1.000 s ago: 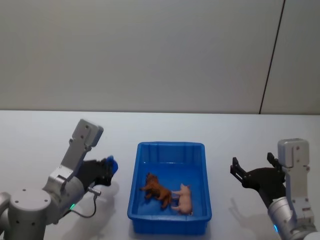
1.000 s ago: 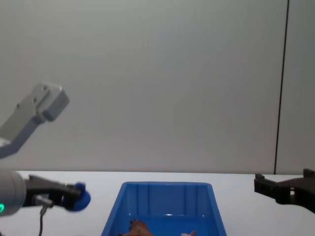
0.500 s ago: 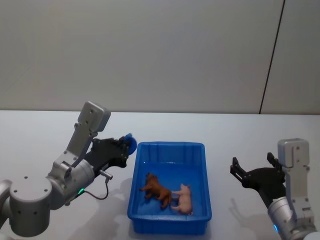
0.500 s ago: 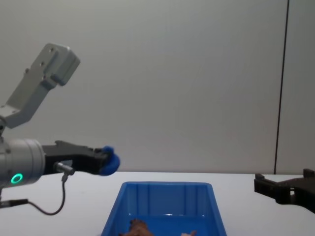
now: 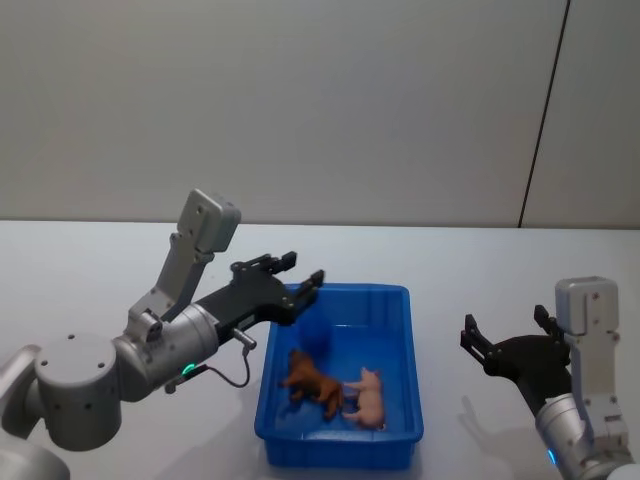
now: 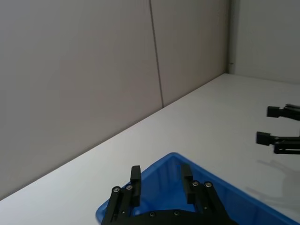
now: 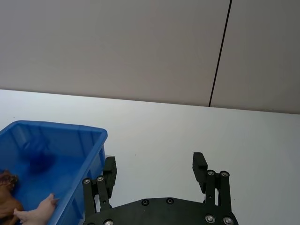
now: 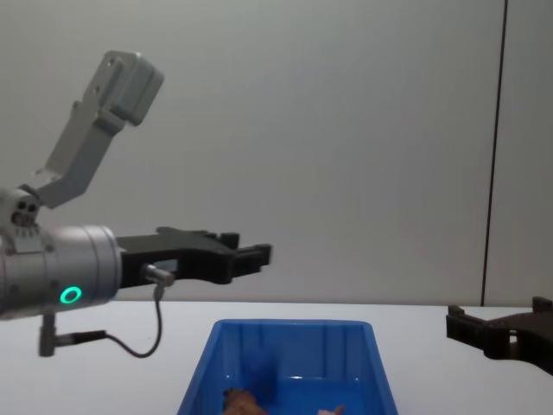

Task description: Pick up the two dolls from the table and place them into the box.

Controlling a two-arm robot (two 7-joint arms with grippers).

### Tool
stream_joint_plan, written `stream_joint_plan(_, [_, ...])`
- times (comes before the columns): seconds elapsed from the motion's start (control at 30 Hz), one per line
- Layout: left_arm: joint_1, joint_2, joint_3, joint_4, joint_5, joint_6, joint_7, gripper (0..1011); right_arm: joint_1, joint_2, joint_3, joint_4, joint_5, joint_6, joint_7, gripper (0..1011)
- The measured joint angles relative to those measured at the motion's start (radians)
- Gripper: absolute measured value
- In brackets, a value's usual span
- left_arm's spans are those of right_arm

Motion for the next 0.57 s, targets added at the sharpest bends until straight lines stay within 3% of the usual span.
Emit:
stream_joint_plan(0.13, [-0.017, -0.012, 0.004, 0.028, -0.016, -0.024, -0.049, 575, 0.000, 0.000, 0.000, 0.000, 0.000, 0.000, 0.000, 1001])
stream_joint_plan(0.27, [-0.043, -0.032, 0.012, 0.075, -0.039, -0.055, -0.113, 736, 0.000, 0.000, 0.000, 0.000, 0.000, 0.000, 0.000, 1001])
stream_joint_plan(0.57, [-0.075, -0.057, 0.022, 0.131, -0.065, -0.091, -0.185, 994, 0.000, 0.000, 0.000, 0.000, 0.000, 0.000, 0.000, 1001])
